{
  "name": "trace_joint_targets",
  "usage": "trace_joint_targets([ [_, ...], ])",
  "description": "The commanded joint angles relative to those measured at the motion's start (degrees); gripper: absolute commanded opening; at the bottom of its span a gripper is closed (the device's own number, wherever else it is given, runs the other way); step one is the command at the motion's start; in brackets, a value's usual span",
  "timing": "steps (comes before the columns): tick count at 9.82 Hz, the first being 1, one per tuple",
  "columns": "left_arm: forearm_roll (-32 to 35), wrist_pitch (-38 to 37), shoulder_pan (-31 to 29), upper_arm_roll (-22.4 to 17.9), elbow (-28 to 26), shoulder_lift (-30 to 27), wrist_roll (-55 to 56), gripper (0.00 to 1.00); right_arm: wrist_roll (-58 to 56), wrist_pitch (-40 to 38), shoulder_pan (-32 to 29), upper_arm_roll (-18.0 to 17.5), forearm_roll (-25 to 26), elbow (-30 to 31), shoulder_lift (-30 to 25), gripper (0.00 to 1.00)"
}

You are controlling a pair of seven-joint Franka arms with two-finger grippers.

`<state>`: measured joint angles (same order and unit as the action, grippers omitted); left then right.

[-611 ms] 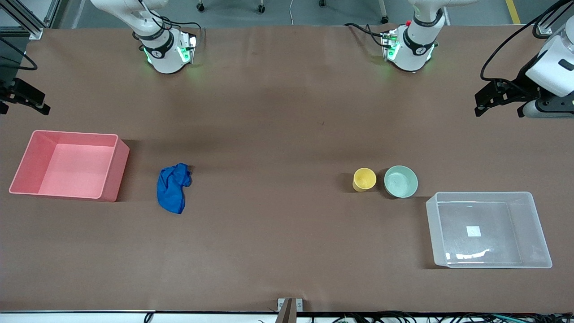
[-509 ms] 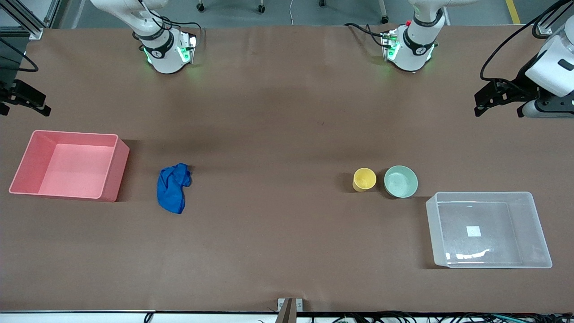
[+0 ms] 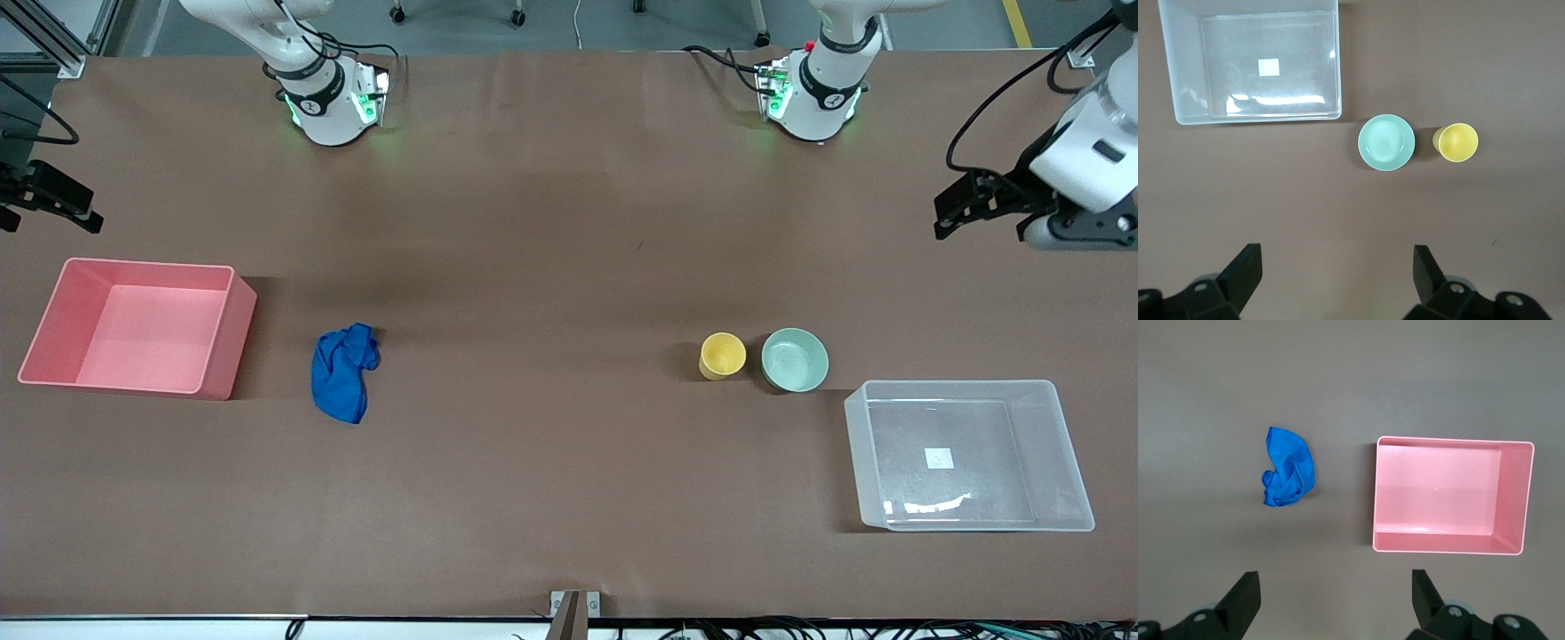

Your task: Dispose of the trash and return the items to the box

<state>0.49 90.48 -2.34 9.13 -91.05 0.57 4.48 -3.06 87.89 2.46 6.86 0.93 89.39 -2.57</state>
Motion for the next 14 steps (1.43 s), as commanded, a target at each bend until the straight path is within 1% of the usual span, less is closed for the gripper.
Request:
trace_joint_targets([
  [1, 0.0, 6.0, 0.1, 0.1, -5.6, 2.2, 2.2, 1.0, -0.4, 0.1, -0.5, -0.4, -0.7, -0.3, 0.1, 1.0],
  [3, 0.0, 18.0, -0.1, 0.2, -15.5, 1.8, 5.3, 1.0, -0.4, 2.0, -0.4, -0.4, -0.6, 0.9, 0.3, 1.0],
  [5, 0.1, 30.2, 0.3, 0.3, -24.2, 2.9, 11.9, 1.0, -0.4, 5.2, -0.4, -0.4, -0.6, 2.1, 2.5, 1.0],
  [6, 0.1, 37.9, 0.3, 0.3, -28.4, 4.5, 12.4, 1.0, -0.4, 7.4, -0.3, -0.5, -0.6, 3.0, 4.2, 1.0],
  [7, 0.2, 44.8, 0.1, 0.3, -31.3, 7.1, 12.4, 1.0, 0.0, 10.5, -0.1, -0.6, -0.6, 3.9, 6.7, 1.0],
  [8, 0.2, 50.7, 0.1, 0.3, -33.3, 10.1, 12.5, 0.95, 0.1, 13.3, 0.9, -0.7, -0.6, 4.3, 9.4, 0.99],
  [9, 0.2, 53.3, 0.2, 0.3, -33.7, 12.8, 12.7, 0.89, 0.7, 16.1, 1.4, -0.7, -0.6, 4.3, 12.5, 0.99],
  [11, 0.3, 55.8, 0.0, 0.3, -33.8, 16.8, 12.7, 0.78, 2.0, 21.7, 2.5, -0.7, -0.6, 4.4, 18.6, 0.99],
  [14, 0.3, 61.7, 0.0, 0.3, -33.8, 22.2, 12.7, 0.66, 6.4, 28.5, 4.6, -0.7, -0.6, 4.6, 26.5, 0.98],
])
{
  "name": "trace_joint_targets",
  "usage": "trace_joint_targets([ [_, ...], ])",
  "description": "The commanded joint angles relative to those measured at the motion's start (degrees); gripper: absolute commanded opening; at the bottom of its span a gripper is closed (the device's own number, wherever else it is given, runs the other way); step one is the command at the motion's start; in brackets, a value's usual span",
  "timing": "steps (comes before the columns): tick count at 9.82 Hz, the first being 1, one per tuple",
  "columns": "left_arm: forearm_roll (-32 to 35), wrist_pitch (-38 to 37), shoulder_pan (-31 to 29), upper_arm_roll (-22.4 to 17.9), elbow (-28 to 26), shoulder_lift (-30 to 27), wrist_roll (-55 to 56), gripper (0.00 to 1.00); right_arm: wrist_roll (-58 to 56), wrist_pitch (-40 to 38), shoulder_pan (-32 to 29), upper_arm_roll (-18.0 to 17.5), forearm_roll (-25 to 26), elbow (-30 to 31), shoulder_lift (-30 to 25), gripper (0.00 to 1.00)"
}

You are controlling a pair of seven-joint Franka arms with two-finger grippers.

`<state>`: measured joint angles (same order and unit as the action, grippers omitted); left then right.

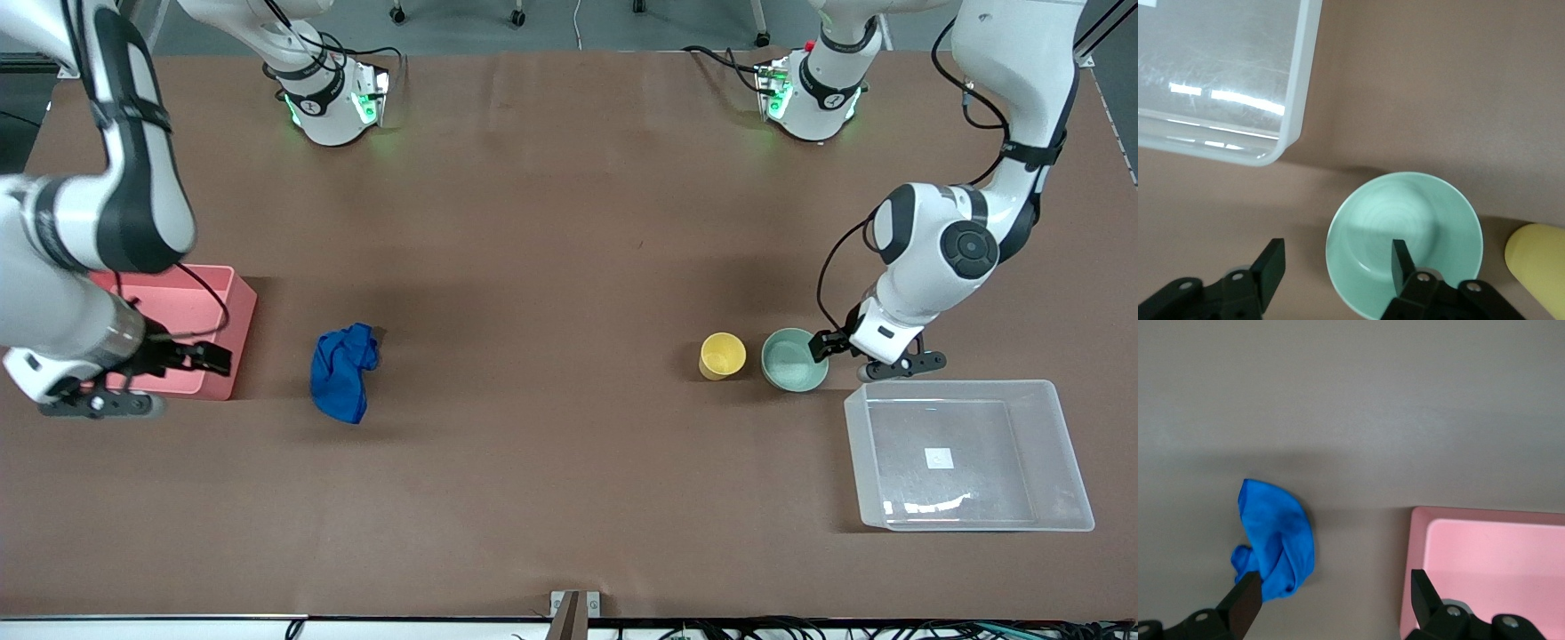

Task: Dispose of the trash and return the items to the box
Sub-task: 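Reach the right gripper to the blue cloth while the left gripper reaches the bowl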

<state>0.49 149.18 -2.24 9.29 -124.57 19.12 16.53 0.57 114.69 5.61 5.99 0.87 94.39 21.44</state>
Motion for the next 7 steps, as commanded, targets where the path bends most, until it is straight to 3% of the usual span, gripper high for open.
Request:
trace_joint_targets([
  [1, 0.2, 4.4, -0.1, 0.1, -0.2, 5.0, 0.7, 0.59, 4.2, 3.4, 2.2, 0.2, -0.5, -0.4, 5.0, 0.98],
  [4, 0.3, 4.4, -0.1, 0.0, -0.1, 6.4, 0.6, 0.41, 8.3, 13.8, 5.6, 0.2, -0.5, 6.2, 7.1, 0.98],
  [7, 0.3, 4.4, -0.1, 0.0, 0.2, 6.6, 0.6, 0.03, 8.5, 17.2, 6.7, 0.2, -0.5, 9.5, 9.4, 0.97],
])
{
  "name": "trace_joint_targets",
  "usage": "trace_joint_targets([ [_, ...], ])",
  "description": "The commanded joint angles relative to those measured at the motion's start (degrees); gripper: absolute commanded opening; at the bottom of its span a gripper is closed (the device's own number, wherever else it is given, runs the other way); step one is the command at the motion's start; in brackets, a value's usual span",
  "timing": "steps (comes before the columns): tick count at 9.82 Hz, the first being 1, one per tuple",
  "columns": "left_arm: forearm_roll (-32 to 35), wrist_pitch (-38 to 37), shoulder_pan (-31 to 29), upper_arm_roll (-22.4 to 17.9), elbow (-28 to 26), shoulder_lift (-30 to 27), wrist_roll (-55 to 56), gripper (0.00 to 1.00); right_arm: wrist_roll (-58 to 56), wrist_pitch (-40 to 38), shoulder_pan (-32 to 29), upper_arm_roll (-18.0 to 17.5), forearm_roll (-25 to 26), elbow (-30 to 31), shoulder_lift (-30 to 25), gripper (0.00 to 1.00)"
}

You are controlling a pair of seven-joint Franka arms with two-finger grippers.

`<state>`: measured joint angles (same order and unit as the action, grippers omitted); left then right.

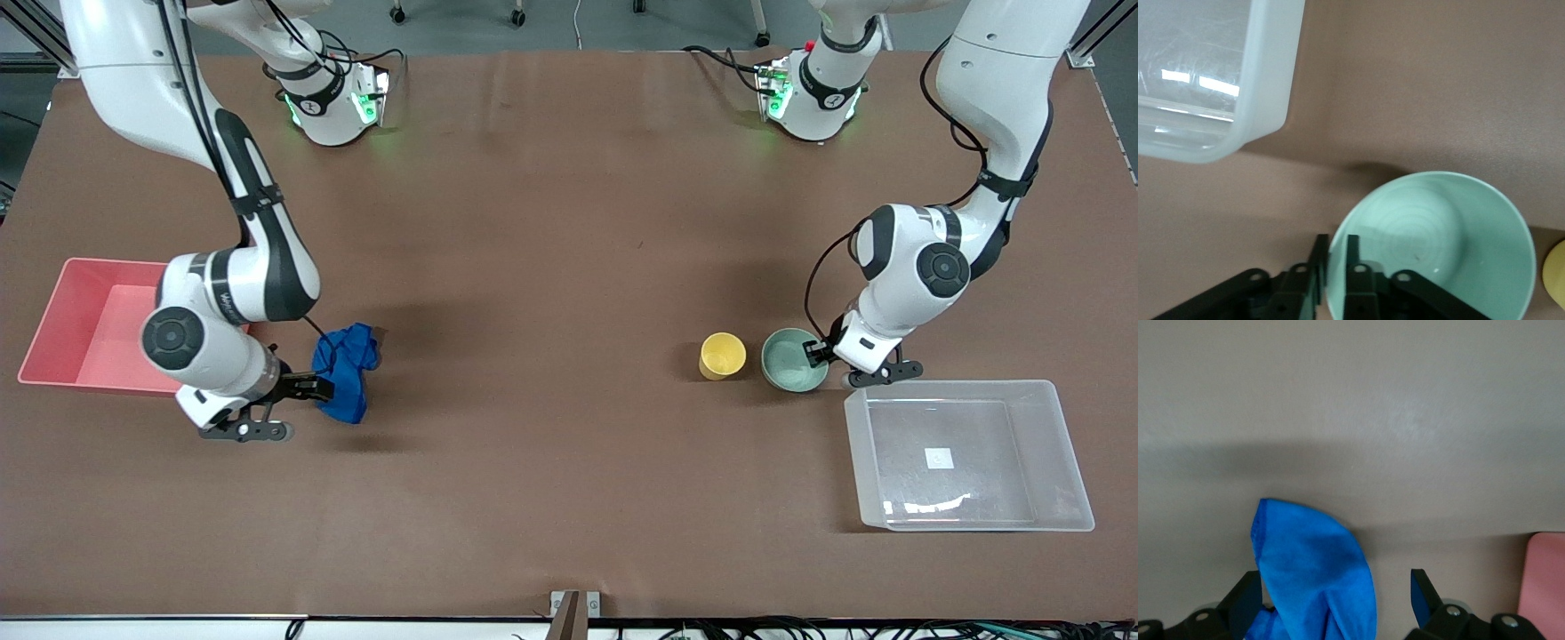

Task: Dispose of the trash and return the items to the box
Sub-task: 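Lift the cloth with the right gripper while the left gripper carries the bowl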

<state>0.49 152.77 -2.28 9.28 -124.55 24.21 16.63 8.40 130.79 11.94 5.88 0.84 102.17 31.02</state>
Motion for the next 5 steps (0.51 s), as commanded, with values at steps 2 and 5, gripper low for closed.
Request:
trace_joint_targets([
  [2, 0.3, -0.7, -0.2, 0.1, 0.5, -2.7, 0.9, 0.0, 0.7, 4.1, 1.1, 0.3, -0.5, 4.6, 0.5, 0.97],
  [5, 0.3, -15.3, -0.4, -0.4, 11.7, -7.1, 0.7, 0.0, 0.7, 8.8, 1.6, 0.3, -0.5, 8.4, 0.5, 0.83],
])
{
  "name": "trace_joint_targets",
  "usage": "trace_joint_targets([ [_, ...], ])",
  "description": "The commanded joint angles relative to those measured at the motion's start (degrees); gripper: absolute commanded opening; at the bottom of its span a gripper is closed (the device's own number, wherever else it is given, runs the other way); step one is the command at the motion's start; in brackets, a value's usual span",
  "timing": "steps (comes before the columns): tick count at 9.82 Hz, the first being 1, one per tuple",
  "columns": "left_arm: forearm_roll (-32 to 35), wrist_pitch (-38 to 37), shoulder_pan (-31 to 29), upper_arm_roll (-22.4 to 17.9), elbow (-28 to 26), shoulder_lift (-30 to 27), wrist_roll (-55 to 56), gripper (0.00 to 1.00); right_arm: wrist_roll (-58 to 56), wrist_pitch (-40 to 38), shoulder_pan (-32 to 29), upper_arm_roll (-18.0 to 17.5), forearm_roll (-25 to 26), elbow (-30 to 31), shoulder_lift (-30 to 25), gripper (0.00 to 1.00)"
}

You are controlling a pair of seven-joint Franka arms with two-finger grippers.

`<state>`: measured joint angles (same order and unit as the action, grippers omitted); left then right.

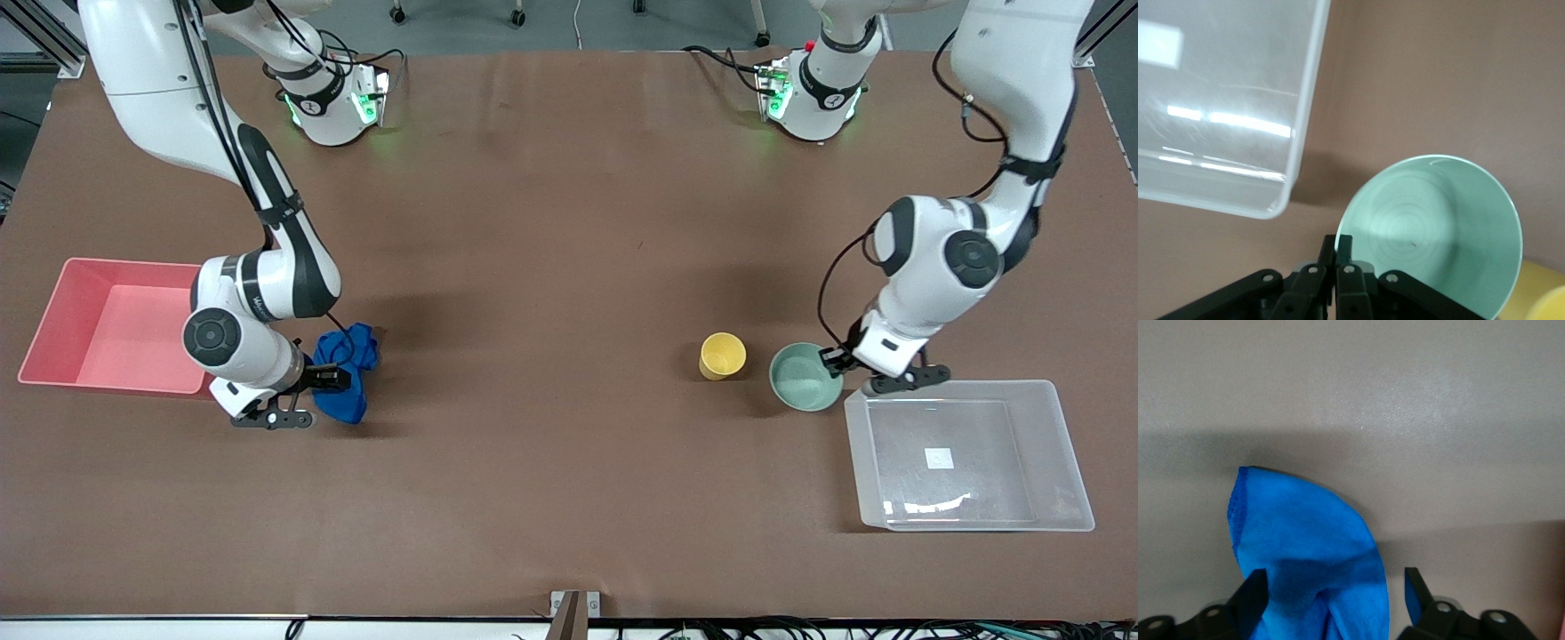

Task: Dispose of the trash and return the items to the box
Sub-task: 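Lift the cloth with the right gripper while the left gripper carries the bowl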

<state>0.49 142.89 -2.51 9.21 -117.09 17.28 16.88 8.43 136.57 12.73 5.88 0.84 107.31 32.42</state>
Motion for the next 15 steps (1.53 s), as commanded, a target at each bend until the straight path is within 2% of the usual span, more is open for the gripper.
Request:
trace_joint_targets([
  [1, 0.5, -8.6, -0.7, -0.5, 8.6, 0.4, -0.4, 0.0, 0.7, 5.3, 1.2, 0.3, -0.5, 4.8, -1.4, 0.83],
  [2, 2.2, -9.6, -2.7, -0.5, 12.3, 2.0, -3.6, 0.0, 0.7, 5.4, 1.2, 0.3, -0.5, 5.4, -1.6, 0.77],
  [3, 4.1, -9.6, -5.0, -0.5, 16.0, 4.6, -7.3, 0.0, 0.7, 5.3, 1.2, 0.3, -0.5, 5.8, -1.7, 0.54],
  [4, 4.6, -9.6, -6.6, -0.4, 19.1, 7.7, -11.9, 0.0, 0.5, 4.6, 1.2, 0.3, -0.5, 6.0, -1.9, 0.2],
  [5, 4.6, -9.6, -8.2, -0.4, 21.4, 10.1, -16.6, 0.0, 0.5, 3.6, 1.2, 0.3, -0.5, 5.6, -2.4, 0.04],
  [6, 4.6, -9.6, -9.8, -0.4, 23.1, 12.6, -21.0, 0.0, 0.4, 1.4, 0.9, 0.3, -0.5, 4.6, -2.7, 0.01],
  [9, 4.7, -9.8, -11.5, -0.5, 27.0, 18.6, -27.2, 0.0, -0.2, -7.0, -0.6, 0.8, 0.2, 0.9, -7.4, 0.01],
  [12, 4.5, -9.7, -12.9, -0.5, 29.3, 24.2, -30.9, 0.01, -2.5, -16.1, -5.9, 0.8, 0.4, -1.3, -14.5, 0.01],
  [14, 4.3, -9.7, -13.0, -0.5, 29.3, 25.4, -30.6, 0.1, -8.1, -20.5, -11.2, 0.8, 0.5, -1.3, -19.2, 0.01],
  [15, 4.3, -9.7, -12.9, -0.5, 29.3, 26.0, -30.6, 0.12, -11.8, -22.3, -14.5, 0.8, 0.7, -1.3, -20.5, 0.01],
])
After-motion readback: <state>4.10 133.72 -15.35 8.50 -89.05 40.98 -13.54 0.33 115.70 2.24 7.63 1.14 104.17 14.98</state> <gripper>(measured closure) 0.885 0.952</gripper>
